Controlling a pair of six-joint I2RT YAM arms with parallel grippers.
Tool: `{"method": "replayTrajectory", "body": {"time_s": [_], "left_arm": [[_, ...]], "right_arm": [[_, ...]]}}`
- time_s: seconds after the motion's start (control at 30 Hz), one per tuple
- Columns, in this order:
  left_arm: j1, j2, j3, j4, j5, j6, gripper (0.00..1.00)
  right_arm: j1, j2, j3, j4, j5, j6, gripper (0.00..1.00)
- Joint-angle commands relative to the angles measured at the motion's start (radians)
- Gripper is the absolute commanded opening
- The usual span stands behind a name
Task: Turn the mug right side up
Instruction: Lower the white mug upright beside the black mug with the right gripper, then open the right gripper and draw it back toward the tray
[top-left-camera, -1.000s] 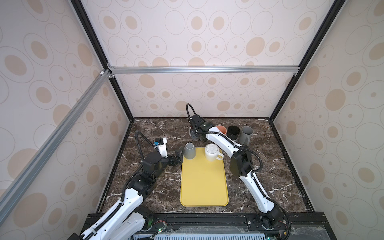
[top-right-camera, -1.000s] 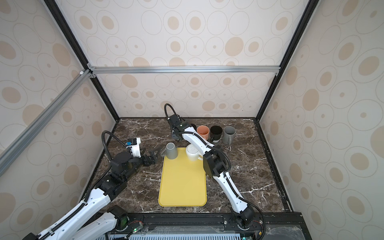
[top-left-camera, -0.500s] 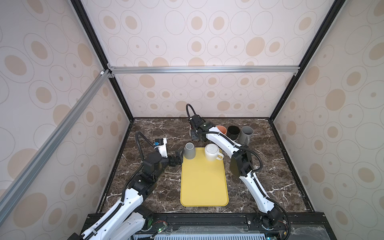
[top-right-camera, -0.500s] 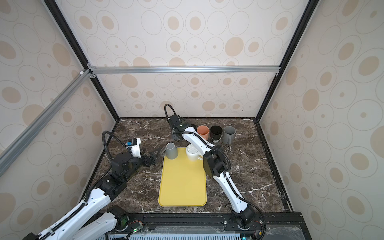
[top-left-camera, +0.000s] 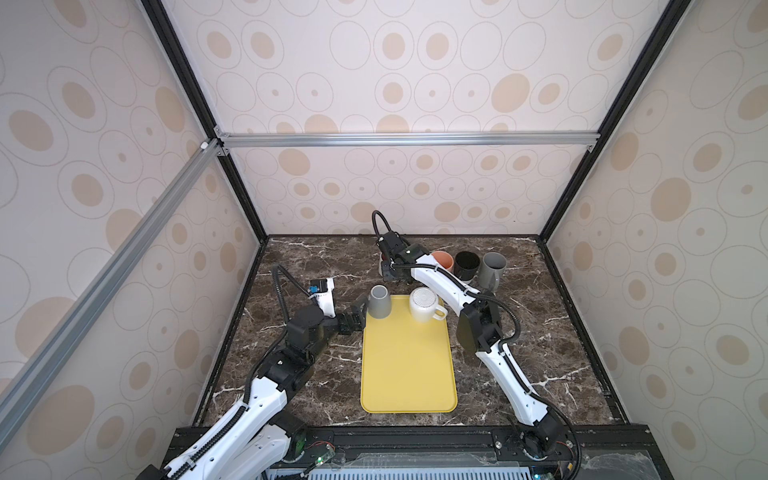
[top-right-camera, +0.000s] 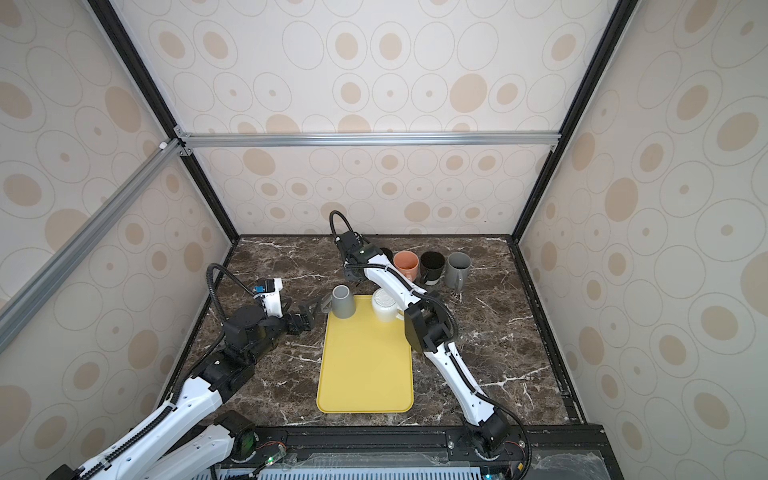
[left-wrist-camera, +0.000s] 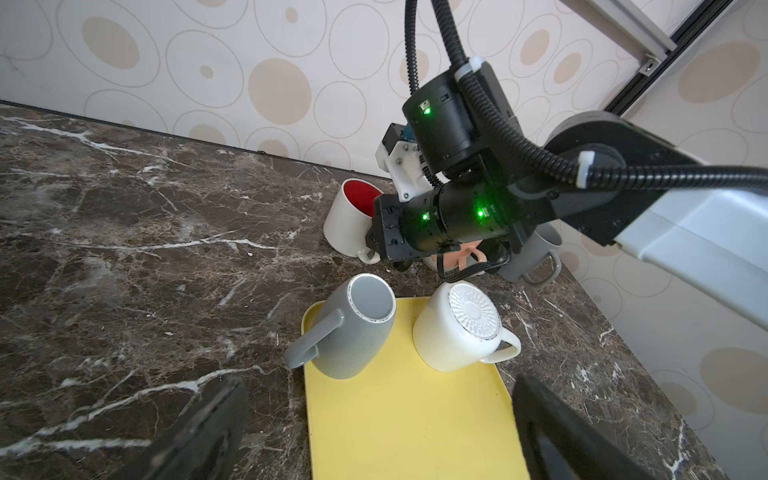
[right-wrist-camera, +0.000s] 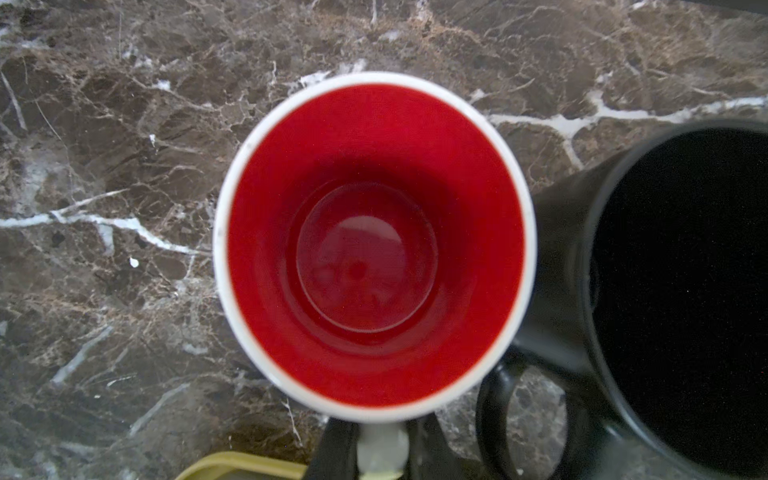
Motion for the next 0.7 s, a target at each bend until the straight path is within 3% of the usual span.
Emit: {"method": "replayTrajectory", "body": {"time_s": [0.0,0.3,0.47,0.67], "left_arm": [[0.009,-0.003,0.008,0.027,-0.003,0.013,1.0],[0.012,-0.008,0.006,0.024,0.0,0.012,1.0],[0.013,-0.008,0.001,0.025,0.0,0.013,1.0],[0.013,-0.008,0.005,0.017,-0.001,0.019,1.0]], "right_arm": [[-0.004,-0.004,0.052,0.005,0.014,0.014,0.08],[-0.004,-0.006,0.049,0.01,0.006,0.006,0.38],[-0.001,-0.019,0.029,0.032,-0.017,-0.005,0.4],[-0.002,-0.131,-0.138,0.16,-0.076,-0.02,0.4]]}}
